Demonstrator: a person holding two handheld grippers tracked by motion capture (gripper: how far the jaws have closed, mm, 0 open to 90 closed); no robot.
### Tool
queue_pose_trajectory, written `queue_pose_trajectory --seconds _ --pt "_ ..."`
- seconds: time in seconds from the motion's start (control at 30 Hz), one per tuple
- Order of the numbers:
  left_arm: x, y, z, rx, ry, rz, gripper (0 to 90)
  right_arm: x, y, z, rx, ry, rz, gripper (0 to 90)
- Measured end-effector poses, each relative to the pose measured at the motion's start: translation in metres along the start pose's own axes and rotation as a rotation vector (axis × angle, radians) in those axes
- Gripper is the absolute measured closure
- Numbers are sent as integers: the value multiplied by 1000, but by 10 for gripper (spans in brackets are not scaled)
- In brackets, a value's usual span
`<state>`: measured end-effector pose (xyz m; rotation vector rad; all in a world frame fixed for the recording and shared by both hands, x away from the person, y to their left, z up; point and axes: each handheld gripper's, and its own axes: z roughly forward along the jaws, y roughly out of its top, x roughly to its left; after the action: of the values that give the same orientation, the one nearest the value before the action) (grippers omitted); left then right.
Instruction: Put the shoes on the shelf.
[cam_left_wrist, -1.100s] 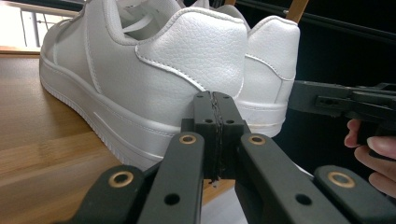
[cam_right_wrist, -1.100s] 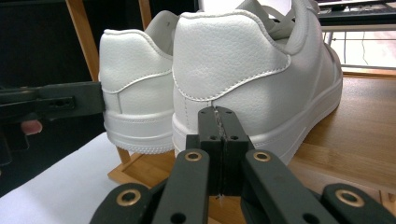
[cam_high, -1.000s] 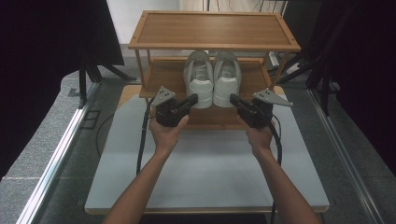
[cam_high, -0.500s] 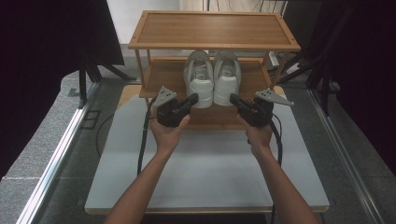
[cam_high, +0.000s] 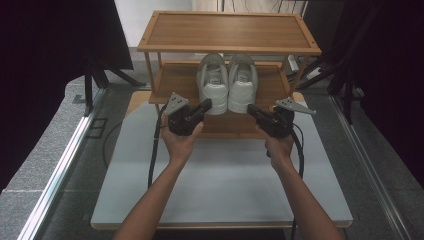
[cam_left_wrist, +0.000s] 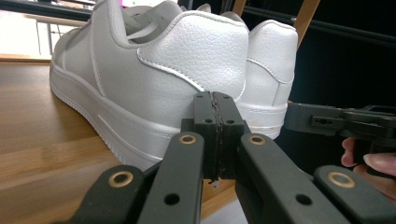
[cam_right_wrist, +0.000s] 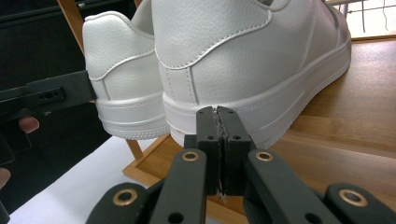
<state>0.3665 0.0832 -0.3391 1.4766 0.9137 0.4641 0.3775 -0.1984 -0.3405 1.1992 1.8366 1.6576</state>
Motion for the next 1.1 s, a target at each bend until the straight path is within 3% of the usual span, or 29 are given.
queue_pose_trajectory --seconds 0.13,0.23,0.5,0.7,0.9,1.1 --pt "-1 0 -1 4 -23 -9 829 1 -1 -1 5 4 2 857" --pt "0 1 -4 27 -53 -16 731 2 -2 -4 6 3 5 847" --pt "1 -13 -30 6 -114 -56 595 3 1 -23 -22 -5 -15 724" --pt "-2 -40 -53 32 -111 -98 535 4 -16 -41 -40 15 -5 599" --pt "-2 -62 -73 80 -87 -72 488 4 -44 -49 -30 62 10 562" --pt "6 -88 -91 136 -53 -105 469 4 -75 -62 -25 83 32 551"
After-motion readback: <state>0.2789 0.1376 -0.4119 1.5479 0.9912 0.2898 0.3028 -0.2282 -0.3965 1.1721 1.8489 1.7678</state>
